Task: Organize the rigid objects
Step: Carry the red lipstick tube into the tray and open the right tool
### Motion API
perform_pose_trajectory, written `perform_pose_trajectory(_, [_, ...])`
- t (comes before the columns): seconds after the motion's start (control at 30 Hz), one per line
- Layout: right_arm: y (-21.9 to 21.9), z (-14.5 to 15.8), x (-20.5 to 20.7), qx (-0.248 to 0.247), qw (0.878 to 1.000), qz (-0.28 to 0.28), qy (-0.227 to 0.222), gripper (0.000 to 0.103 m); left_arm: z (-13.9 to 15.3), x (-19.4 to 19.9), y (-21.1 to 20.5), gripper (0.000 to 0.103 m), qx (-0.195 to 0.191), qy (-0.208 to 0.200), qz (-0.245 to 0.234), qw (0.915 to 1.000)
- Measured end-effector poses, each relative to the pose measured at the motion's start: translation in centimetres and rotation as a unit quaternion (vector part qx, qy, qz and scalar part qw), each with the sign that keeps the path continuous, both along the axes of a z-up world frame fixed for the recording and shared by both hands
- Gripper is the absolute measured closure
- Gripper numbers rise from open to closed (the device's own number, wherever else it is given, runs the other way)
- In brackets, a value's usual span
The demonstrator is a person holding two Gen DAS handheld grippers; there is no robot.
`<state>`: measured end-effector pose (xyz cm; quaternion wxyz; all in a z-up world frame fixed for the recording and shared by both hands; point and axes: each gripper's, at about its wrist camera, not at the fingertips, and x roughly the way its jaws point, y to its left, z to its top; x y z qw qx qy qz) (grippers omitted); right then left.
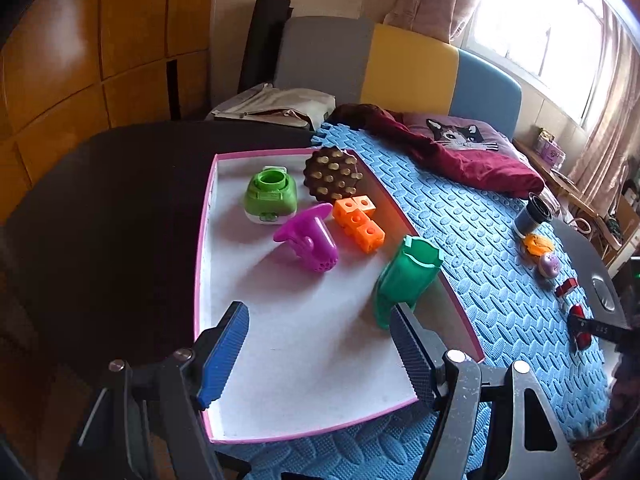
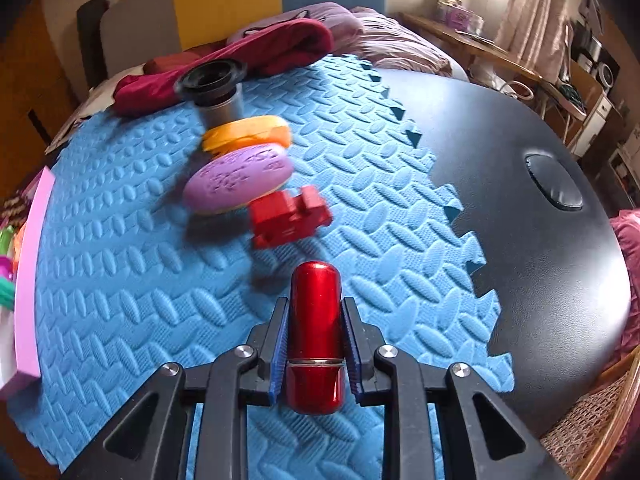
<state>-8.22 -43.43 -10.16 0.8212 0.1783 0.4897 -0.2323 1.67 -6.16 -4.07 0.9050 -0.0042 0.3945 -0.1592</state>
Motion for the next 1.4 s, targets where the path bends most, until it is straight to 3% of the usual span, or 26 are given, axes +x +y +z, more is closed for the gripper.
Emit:
perform_pose_trajectory(0.2, [2.9,0.3,-0.7,0.043,0.998,0.037,-0.029,0.079,0.6,0.5,2.0,0.03,-0.008,-0.008,0.023,0.9997])
perform_pose_trajectory(0.37, [5.9,0.9,0.3,0.138,0.984,0.086,-0.078,0.079,0.8,0.7,4.3,0.03,-0.006,-0.012,0.053,0.9985])
perform_pose_trajectory(0.47, [9.9,2.7,2.3,0.14,0.974,0.148,-0.101,0.079,0.8,0.9,5.6,0.03,-0.007,-0.013,0.069,0.9975])
perform_pose_trajectory(0.57, [15.1,5.0,4.4,0.136,0.958,0.222,-0.123,0.079,0.9,1.0,6.6,0.03,-0.009,-0.014,0.081,0.9966])
perform_pose_trajectory(0.73, [23.7,7.5,7.2,0.138,0.915,0.349,-0.149,0.079,0.9,1.0,7.6,0.03,-0.014,-0.014,0.091,0.9957])
perform_pose_trajectory(0.77, [25.0,7.5,7.9,0.127,0.911,0.364,-0.147,0.079,0.9,1.0,7.8,0.03,-0.015,-0.014,0.092,0.9955])
perform_pose_trajectory(0.97, [29.2,3.9,12.3,0.069,0.906,0.407,-0.093,0.079,0.5,1.3,8.2,0.03,-0.017,-0.008,0.097,0.9951])
perform_pose_trajectory(1.07, [29.4,1.4,13.7,0.016,0.917,0.394,-0.063,0.079,0.3,1.3,8.3,0.03,-0.015,-0.005,0.098,0.995])
perform_pose_trajectory(1.13, [29.3,1.1,13.7,-0.007,0.922,0.381,-0.073,0.078,0.2,1.4,8.3,0.03,-0.013,-0.005,0.098,0.9951])
perform_pose_trajectory(1.3, [29.0,0.9,13.0,-0.012,0.92,0.383,-0.08,0.076,0.1,1.4,8.2,0.03,-0.009,-0.006,0.099,0.995])
perform_pose_trajectory(1.4, [29.1,1.1,12.9,0.002,0.919,0.387,-0.076,0.068,0.2,1.2,8.0,0.03,-0.008,-0.008,0.099,0.9951])
